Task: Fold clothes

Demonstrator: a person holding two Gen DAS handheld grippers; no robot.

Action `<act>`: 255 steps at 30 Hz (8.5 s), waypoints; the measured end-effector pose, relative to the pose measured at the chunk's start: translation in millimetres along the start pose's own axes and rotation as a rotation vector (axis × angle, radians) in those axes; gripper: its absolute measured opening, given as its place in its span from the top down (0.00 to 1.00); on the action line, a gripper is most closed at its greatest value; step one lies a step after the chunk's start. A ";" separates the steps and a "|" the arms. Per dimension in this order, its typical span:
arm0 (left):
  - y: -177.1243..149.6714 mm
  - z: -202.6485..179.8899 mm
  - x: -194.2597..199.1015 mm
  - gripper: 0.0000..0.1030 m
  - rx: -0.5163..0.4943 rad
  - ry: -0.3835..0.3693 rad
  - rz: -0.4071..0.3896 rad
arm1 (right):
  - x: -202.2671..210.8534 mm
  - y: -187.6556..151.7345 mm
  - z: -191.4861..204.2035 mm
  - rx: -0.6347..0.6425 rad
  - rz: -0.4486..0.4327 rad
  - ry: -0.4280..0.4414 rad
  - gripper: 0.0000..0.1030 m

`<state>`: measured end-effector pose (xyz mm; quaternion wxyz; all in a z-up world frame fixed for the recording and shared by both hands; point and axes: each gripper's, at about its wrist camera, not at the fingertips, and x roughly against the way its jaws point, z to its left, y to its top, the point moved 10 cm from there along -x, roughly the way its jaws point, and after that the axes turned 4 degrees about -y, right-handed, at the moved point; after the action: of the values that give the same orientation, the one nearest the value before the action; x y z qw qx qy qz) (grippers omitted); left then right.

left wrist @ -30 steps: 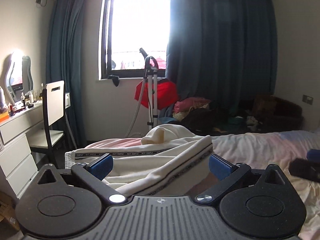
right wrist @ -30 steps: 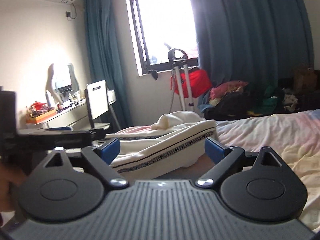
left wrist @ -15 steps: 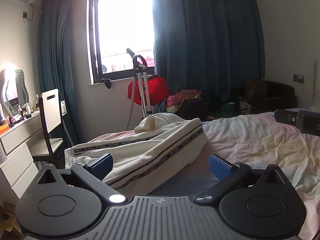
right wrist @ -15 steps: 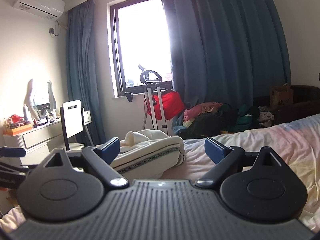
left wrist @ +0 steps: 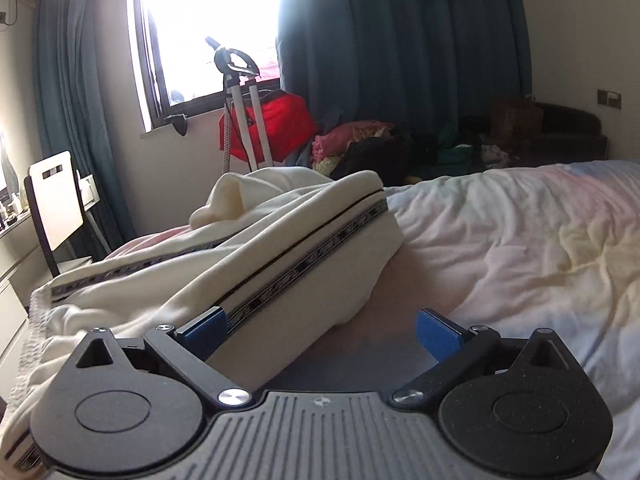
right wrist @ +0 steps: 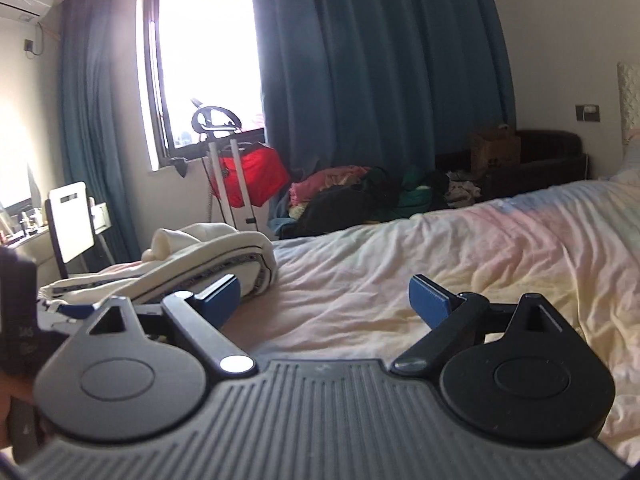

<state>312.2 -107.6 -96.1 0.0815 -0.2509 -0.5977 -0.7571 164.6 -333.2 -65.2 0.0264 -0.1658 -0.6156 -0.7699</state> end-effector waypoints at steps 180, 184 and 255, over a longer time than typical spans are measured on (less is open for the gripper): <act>-108.0 66.1 78.0 0.49 0.710 -0.313 -0.003 | -32.7 -122.4 -318.7 -1.319 0.020 -0.351 0.21; -111.4 76.4 76.2 0.49 0.762 -0.298 0.004 | -48.7 -111.0 -327.0 -1.290 -0.012 -0.341 0.48; -95.0 65.1 90.0 0.48 0.676 -0.309 -0.043 | -72.3 2.8 -214.7 -0.601 0.016 -0.106 0.43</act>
<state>212.9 -4.3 -124.8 0.0527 -0.3087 -0.8244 -0.4715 185.7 -551.1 -123.5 -0.0501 -0.2110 -0.3594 -0.9077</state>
